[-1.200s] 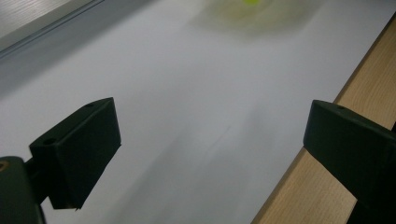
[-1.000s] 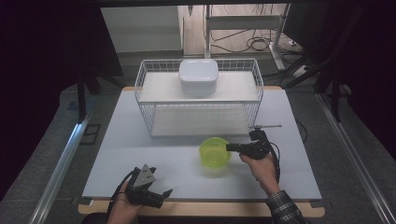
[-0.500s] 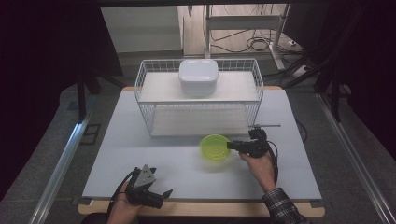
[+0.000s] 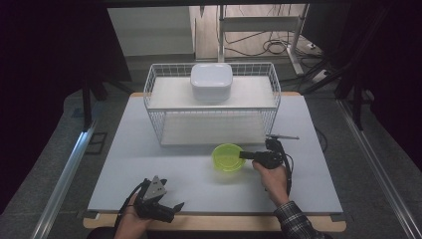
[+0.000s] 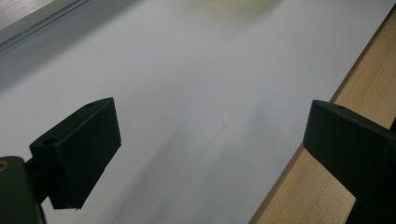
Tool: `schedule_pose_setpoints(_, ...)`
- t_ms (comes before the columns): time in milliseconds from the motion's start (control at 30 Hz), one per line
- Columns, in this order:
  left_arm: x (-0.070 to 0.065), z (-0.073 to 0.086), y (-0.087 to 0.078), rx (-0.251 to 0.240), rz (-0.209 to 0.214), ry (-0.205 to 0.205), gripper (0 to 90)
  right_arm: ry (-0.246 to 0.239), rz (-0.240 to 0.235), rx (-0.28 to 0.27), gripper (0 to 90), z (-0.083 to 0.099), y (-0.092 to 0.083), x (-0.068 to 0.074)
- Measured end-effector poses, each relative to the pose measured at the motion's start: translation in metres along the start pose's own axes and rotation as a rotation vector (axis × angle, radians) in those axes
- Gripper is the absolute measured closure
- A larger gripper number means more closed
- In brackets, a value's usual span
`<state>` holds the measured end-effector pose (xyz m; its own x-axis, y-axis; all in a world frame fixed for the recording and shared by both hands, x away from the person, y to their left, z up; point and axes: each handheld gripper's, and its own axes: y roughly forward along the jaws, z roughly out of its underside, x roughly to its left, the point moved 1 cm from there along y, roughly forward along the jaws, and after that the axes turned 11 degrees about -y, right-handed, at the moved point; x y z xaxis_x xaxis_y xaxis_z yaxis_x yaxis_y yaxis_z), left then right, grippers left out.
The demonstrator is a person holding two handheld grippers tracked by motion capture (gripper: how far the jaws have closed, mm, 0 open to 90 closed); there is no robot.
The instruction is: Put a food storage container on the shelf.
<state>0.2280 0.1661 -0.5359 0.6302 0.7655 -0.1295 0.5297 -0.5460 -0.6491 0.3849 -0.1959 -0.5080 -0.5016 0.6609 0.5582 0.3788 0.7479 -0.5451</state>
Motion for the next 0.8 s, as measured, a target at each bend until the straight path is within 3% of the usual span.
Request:
schedule_pose_setpoints(233, 0.000, 0.000, 0.000, -0.001, -0.002, 0.001, 3.8, -0.016, -0.023, 0.007, 81.7, -0.002, 0.000, 0.005)
schedule_pose_setpoints(533, 0.001, 0.000, -0.001, -0.007, -0.005, -0.004, 3.8, -0.012, -0.107, -0.049, 81.7, -0.010, -0.013, 0.021)
schedule_pose_setpoints(800, 0.001, 0.000, -0.002, -0.013, -0.006, -0.006, 3.7, -0.078, -0.160, -0.094, 81.6, -0.034, -0.036, 0.056)
